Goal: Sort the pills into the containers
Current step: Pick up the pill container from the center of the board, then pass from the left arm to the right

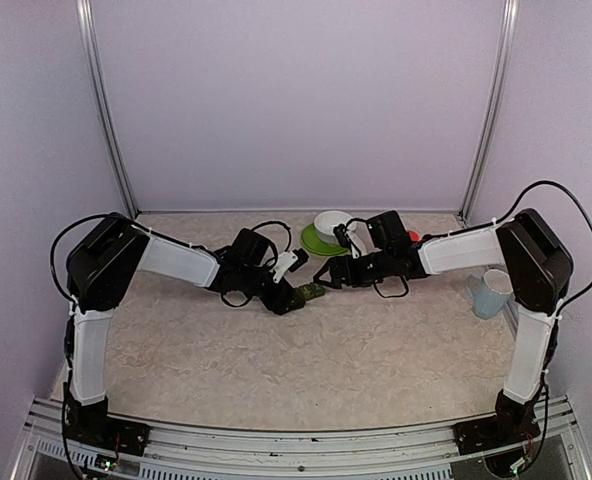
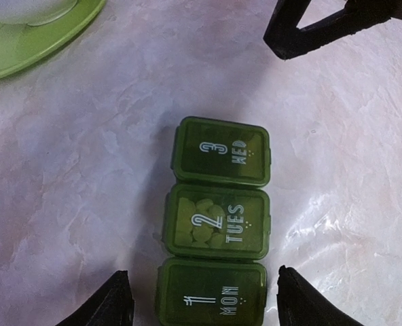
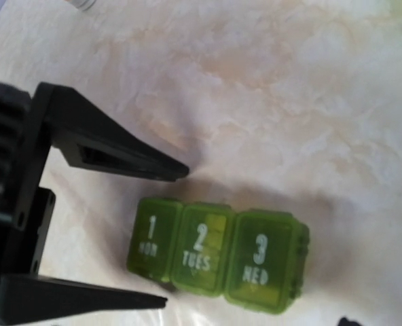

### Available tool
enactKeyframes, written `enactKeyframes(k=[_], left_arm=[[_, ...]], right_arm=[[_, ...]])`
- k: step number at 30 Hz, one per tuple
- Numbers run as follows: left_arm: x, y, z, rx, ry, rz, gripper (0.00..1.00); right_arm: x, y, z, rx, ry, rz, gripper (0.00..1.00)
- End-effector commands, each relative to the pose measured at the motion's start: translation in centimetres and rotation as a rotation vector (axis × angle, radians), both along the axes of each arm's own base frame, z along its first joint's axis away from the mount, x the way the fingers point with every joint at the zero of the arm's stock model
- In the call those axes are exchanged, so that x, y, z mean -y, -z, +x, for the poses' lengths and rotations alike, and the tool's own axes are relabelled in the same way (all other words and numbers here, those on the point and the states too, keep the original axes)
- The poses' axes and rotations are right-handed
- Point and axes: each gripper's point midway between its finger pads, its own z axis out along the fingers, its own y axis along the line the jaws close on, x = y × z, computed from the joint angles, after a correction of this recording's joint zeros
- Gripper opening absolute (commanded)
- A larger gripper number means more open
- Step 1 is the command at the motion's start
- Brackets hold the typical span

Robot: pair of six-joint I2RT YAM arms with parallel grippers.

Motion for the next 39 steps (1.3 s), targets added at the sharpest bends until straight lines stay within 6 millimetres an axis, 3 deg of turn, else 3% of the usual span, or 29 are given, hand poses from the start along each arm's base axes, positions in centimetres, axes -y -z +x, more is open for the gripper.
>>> enactKeyframes(k=[1,3,16,21,32,39], left_arm=[[0.3,0.8,-0.1,0.019,0.035,0.048,0.7],[0.4,0.7,-0.1,0.024,0.047,0.049,0.68],[0.9,1.2,-0.8,0.046,0.105,0.077,0.32],[1.1,0.4,-1.6,0.073,0.12,0.052,0.31],[2.2,-5.8,-4.4,0.187,0.174,-0.101,0.31],[2.7,-8.3,-6.0,0.251,0.199,-0.124,0.31]], right_arm=[[0.8,-1.4,0.0,0.03,0.002,0.024,0.85],[1.0,-1.3,0.0,0.029,0.004,0.024,0.85],[1.5,-1.3,0.1,0.016,0.013,0.041,0.85],[1.4,-0.9,0.0,-0.001,0.008,0.043,0.86],[1.0,-0.4,-1.6,-0.082,-0.033,0.084,0.87],[-0.2,-2.1,-4.0,-0.165,-0.135,0.226,0.88]])
